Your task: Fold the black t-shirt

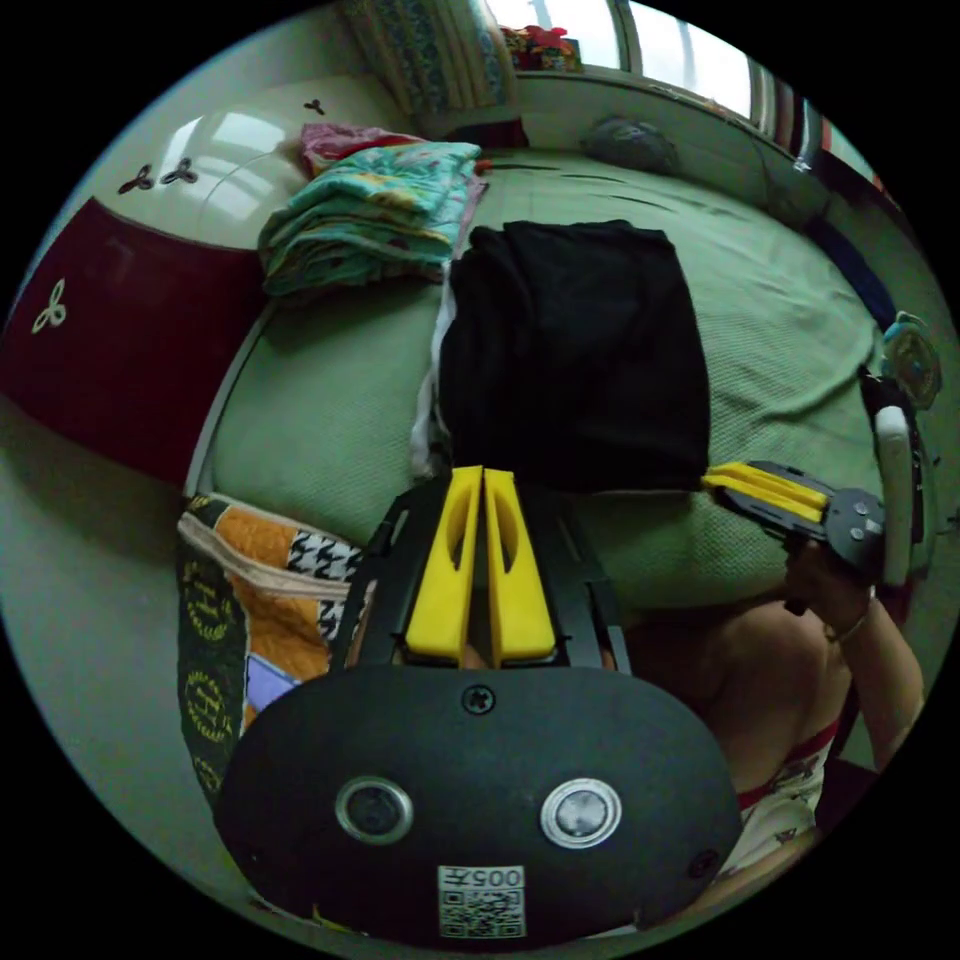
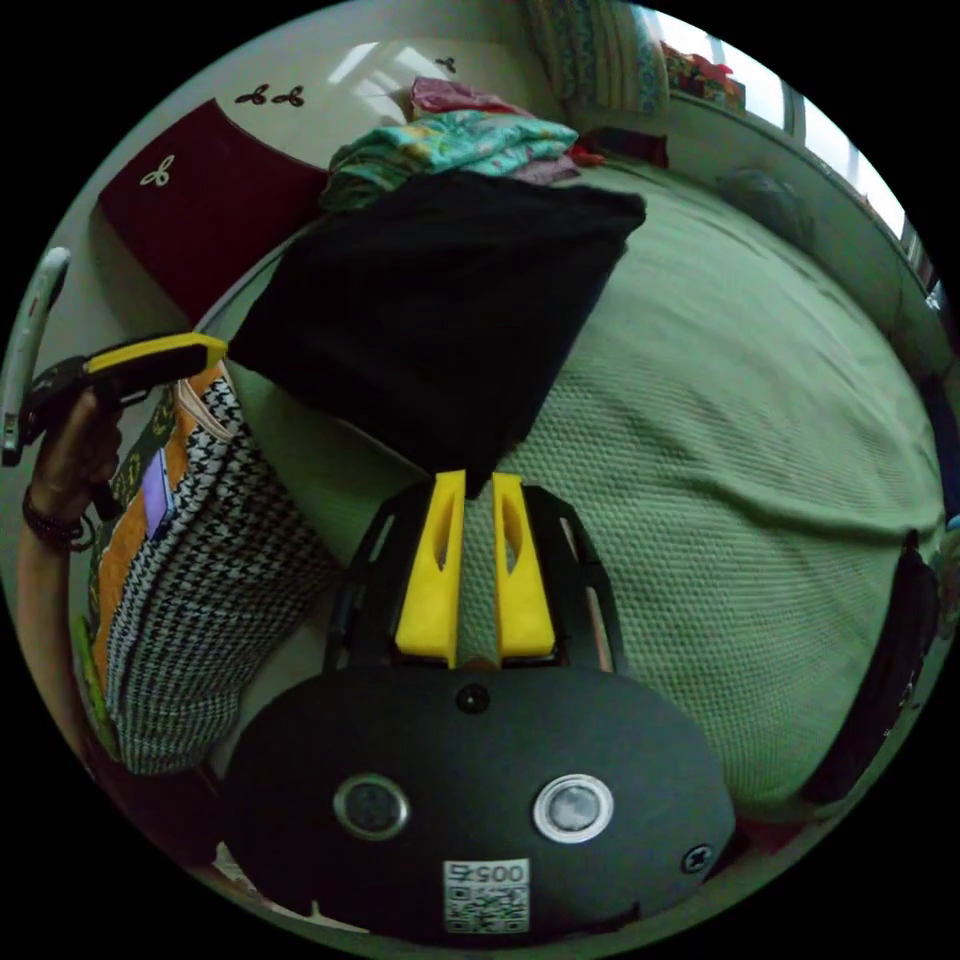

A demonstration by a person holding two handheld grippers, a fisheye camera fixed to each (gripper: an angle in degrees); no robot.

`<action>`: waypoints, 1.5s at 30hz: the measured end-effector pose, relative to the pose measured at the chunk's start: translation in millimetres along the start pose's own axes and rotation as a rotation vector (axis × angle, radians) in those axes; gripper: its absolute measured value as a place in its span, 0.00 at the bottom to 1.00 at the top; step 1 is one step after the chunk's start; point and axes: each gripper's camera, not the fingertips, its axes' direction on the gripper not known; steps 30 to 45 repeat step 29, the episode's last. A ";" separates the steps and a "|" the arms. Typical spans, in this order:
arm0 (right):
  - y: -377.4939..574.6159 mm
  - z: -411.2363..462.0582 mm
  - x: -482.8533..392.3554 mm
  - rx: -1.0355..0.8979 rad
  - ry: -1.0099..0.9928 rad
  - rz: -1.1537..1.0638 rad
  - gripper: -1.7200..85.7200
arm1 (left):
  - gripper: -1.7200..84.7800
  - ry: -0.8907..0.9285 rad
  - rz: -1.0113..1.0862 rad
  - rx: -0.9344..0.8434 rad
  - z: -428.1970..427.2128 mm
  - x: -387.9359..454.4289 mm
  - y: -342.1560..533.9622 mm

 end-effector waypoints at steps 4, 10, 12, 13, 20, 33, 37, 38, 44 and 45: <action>32.1 -35.0 40.4 0.139 0.083 0.068 0.08 | 0.02 0.097 0.003 0.103 -13.3 44.5 1.7; 91.1 -59.8 110.3 0.188 0.182 0.242 0.05 | 0.02 0.250 0.141 0.232 -21.1 172.7 -35.3; 101.8 -77.5 126.9 0.239 0.194 0.276 0.04 | 0.02 0.280 0.192 0.251 -20.8 217.1 -52.7; 111.2 -87.7 136.5 0.294 0.228 0.288 0.03 | 0.02 0.294 0.219 0.261 -19.5 247.1 -64.9; 150.9 -111.6 208.5 0.275 0.318 0.375 0.01 | 0.02 0.417 0.349 0.253 7.9 386.8 -120.3; 192.6 -132.6 292.0 0.292 0.358 0.504 0.01 | 0.02 0.445 0.410 0.161 50.2 487.6 -165.6; 192.6 -132.6 292.0 0.292 0.358 0.504 0.01 | 0.02 0.445 0.410 0.161 50.2 487.6 -165.6; 192.6 -132.6 292.0 0.292 0.358 0.504 0.01 | 0.02 0.445 0.410 0.161 50.2 487.6 -165.6; 192.6 -132.6 292.0 0.292 0.358 0.504 0.01 | 0.02 0.445 0.410 0.161 50.2 487.6 -165.6; 192.6 -132.6 292.0 0.292 0.358 0.504 0.01 | 0.02 0.445 0.410 0.161 50.2 487.6 -165.6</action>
